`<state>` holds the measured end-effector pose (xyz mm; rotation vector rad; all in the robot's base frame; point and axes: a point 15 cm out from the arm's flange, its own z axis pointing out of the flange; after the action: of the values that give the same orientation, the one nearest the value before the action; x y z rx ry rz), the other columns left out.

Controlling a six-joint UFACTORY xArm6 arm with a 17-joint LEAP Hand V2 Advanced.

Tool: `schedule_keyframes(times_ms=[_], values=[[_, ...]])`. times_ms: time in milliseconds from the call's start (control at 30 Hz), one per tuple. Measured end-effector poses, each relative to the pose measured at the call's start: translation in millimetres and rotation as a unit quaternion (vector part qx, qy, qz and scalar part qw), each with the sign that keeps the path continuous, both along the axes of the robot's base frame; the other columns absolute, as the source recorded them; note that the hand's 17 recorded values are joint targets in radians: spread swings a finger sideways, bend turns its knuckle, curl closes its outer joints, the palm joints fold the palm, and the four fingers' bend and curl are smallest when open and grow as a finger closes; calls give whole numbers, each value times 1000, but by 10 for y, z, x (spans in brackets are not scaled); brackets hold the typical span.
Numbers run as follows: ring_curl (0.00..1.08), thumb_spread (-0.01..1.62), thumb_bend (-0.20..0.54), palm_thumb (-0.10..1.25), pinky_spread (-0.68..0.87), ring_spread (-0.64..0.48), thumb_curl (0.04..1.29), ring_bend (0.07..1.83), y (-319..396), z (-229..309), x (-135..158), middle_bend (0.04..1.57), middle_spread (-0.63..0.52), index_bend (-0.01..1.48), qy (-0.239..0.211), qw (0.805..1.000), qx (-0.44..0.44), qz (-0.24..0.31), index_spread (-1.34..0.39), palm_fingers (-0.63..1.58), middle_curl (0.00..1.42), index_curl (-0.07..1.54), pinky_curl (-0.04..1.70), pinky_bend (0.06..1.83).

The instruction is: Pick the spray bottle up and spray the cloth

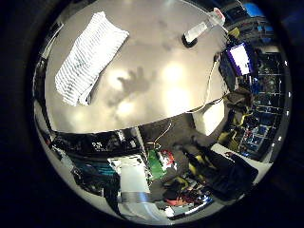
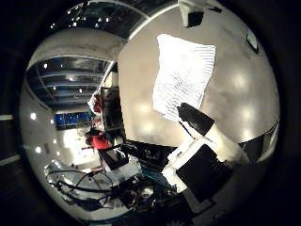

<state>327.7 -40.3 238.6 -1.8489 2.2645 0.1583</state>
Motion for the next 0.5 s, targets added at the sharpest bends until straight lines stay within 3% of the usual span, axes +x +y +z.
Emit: schedule_keyframes(times_ms=[267,500], values=[[167,1099,-19,825,373,149,405,187,-325,143,5,195,13,261,-20,999,7,-46,-367,281,341,403,257,188],[181,1100,-19,819,370,142,411,192,-793,503,154,199,13,192,-102,987,61,-108,-351,295,344,392,258,192]])
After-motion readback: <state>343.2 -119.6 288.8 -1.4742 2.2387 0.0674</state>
